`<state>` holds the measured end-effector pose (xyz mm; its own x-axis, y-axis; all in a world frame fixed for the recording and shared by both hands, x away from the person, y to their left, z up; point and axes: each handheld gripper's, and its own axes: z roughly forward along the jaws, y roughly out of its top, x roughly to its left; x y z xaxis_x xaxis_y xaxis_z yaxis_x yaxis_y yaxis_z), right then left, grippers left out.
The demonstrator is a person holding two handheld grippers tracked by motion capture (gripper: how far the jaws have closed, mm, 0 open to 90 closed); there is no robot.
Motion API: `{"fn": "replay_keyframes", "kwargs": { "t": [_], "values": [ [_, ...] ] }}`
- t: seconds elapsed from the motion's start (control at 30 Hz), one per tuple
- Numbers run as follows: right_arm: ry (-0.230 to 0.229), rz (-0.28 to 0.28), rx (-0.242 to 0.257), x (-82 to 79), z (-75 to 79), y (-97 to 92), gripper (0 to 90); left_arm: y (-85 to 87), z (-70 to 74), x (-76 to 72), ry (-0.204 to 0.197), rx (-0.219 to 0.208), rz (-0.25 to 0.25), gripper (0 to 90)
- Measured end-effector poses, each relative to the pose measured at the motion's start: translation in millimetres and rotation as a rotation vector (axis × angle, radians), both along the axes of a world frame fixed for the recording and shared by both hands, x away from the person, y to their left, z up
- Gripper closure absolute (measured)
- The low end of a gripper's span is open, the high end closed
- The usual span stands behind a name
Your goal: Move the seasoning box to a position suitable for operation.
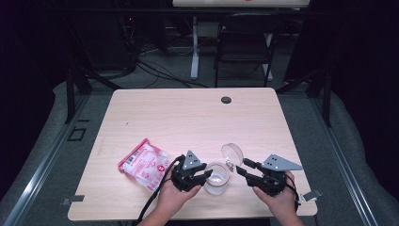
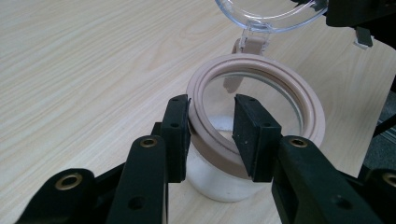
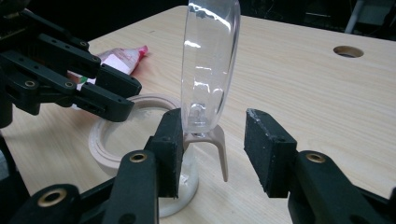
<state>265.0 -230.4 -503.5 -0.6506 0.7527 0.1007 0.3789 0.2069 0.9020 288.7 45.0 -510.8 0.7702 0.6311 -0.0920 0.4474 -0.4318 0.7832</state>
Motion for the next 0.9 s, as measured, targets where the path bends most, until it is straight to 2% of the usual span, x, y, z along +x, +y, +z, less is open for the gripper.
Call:
{"fn": "replay_keyframes", "kwargs": {
  "t": [0.2, 0.33, 0.47, 0.63, 0.9],
  "values": [
    [0.018, 0.018, -0.018, 2.0, -6.0, 9.1, 57.7, -0.1, -0.6, -0.6, 0.001, -0.007, 0.006, 66.8],
    [0.048, -0.016, -0.031, 8.1, -11.7, 15.3, 59.1, 0.2, -0.6, -0.6, 0.0, -0.005, 0.005, 66.8],
    [0.067, -0.022, -0.013, 14.5, -15.6, 20.1, 61.7, 0.8, -1.3, -0.5, -0.001, -0.009, 0.002, 66.9],
    [0.057, -0.023, -0.022, 17.3, -18.9, 24.7, 65.3, 0.9, -2.1, 0.0, -0.005, -0.015, 0.005, 66.6],
    [0.046, -0.021, -0.002, 20.8, -20.7, 25.6, 71.0, 0.0, -2.7, 0.4, -0.008, -0.021, 0.012, 66.3]
  ]
}}
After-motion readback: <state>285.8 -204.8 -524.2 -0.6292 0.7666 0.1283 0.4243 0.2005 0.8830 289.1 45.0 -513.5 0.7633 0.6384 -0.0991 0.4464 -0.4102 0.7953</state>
